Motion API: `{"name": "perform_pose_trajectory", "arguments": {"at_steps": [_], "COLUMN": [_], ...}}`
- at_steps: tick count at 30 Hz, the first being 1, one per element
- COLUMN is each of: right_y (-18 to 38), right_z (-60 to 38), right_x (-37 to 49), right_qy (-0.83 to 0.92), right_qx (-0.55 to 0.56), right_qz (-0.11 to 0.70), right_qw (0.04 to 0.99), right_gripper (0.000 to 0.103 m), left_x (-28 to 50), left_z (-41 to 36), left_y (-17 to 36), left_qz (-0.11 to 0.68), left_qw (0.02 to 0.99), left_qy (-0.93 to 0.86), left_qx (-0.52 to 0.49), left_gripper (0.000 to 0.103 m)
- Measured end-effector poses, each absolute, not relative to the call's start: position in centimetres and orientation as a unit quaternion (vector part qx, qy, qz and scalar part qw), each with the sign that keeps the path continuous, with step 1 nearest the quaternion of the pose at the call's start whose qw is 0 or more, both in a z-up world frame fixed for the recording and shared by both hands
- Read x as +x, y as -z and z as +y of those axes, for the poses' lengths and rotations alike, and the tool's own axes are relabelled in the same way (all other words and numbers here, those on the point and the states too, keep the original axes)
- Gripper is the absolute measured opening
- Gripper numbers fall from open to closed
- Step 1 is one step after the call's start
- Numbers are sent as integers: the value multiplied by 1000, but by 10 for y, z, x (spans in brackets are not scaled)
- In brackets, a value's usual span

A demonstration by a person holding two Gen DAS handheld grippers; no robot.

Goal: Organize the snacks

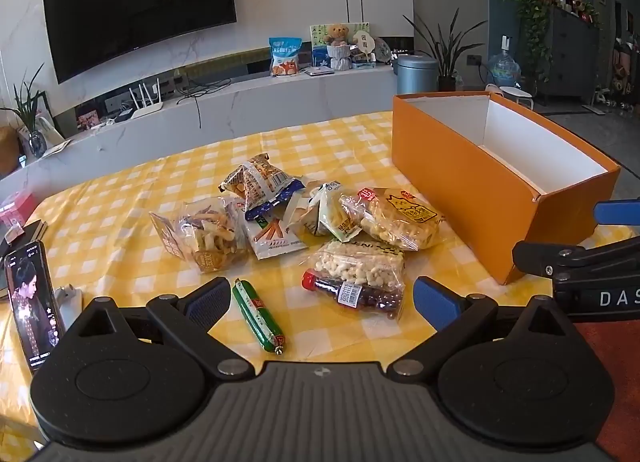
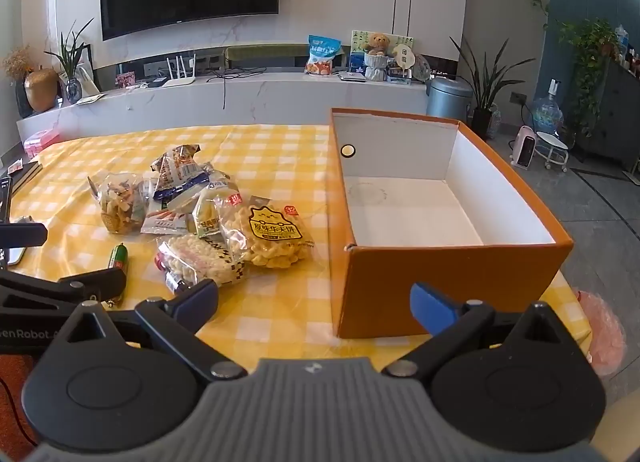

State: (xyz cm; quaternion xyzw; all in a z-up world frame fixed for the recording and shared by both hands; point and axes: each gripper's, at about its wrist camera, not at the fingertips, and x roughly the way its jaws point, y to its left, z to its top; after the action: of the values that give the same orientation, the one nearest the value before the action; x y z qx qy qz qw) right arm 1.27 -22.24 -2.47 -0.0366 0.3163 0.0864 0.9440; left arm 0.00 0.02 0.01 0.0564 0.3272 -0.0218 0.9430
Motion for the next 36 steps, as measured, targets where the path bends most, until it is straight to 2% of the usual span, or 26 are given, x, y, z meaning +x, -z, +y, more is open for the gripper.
{"name": "perform_pose_trajectory", "arguments": {"at_steps": [36], "right_y": [19], "right_z": [-215], "right_x": [12], "right_qy": [-87], "right_qx": [-42], "right_qz": [327], "right_qw": [940], "right_gripper": [100], "left_x": [2], "left_z": [6], "left_y": [6], "left_qz": [364], "left_qw": [930], "left_qy": [26], "left_qx": [46], "left_gripper": [103]}}
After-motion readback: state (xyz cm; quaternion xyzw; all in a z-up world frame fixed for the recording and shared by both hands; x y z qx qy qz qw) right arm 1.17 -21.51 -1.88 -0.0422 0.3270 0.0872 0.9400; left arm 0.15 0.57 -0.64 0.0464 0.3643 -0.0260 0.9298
